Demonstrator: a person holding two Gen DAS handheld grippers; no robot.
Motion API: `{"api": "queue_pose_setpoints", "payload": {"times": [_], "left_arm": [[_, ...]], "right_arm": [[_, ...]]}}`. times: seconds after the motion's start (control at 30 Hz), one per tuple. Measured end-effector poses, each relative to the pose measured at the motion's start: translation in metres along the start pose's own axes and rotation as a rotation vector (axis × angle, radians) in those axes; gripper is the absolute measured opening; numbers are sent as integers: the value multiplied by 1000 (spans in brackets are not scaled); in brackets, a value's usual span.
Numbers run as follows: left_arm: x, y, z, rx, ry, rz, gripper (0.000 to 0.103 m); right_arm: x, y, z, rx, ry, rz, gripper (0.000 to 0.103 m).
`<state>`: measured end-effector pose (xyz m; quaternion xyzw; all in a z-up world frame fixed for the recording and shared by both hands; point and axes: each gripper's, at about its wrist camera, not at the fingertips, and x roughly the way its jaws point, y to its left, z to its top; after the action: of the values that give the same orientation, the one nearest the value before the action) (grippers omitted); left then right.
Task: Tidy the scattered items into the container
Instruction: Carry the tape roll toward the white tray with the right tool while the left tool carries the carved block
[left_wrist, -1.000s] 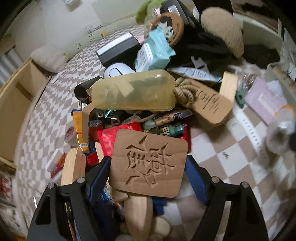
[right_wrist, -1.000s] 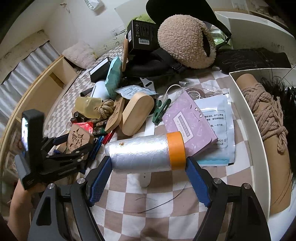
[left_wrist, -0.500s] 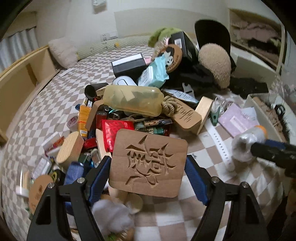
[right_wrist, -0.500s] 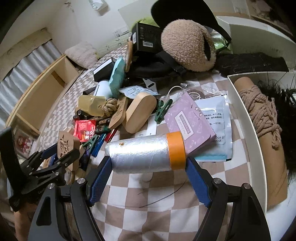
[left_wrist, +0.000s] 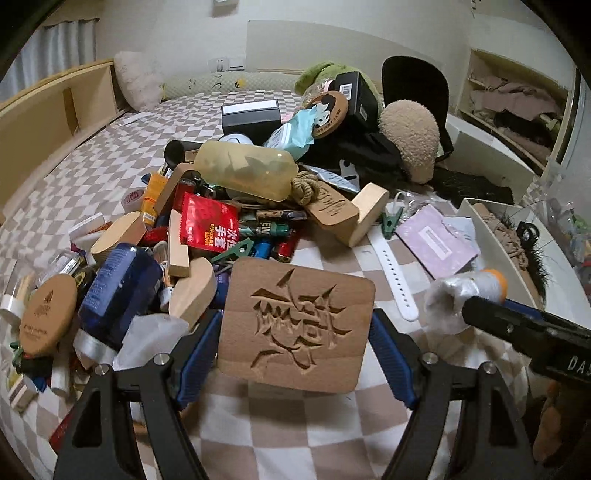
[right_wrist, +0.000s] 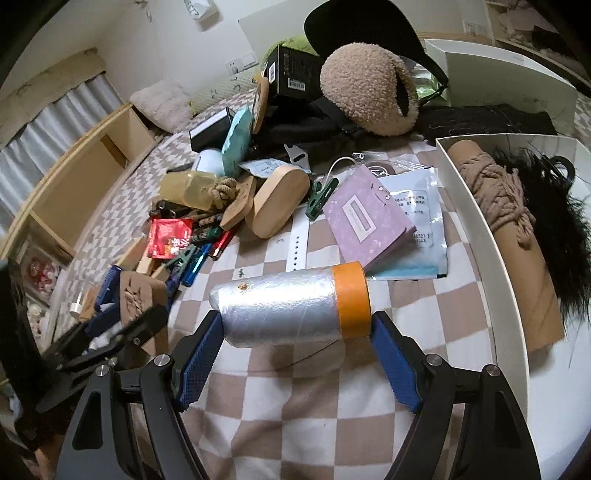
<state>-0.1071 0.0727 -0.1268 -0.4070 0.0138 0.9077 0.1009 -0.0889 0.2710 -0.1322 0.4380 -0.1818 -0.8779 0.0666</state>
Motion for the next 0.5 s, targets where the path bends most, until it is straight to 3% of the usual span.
{"api": "queue_pose_setpoints", "payload": {"times": [0.3,0.5], "left_arm": [[-39,-25,19,18,-110,-50,79],[-63,-61,45,40,-178,-144,79]], "right_arm": [[-58,-8,27,-8,-123,9,81],[-112,-28,57,-36,-210,-27,81]]}}
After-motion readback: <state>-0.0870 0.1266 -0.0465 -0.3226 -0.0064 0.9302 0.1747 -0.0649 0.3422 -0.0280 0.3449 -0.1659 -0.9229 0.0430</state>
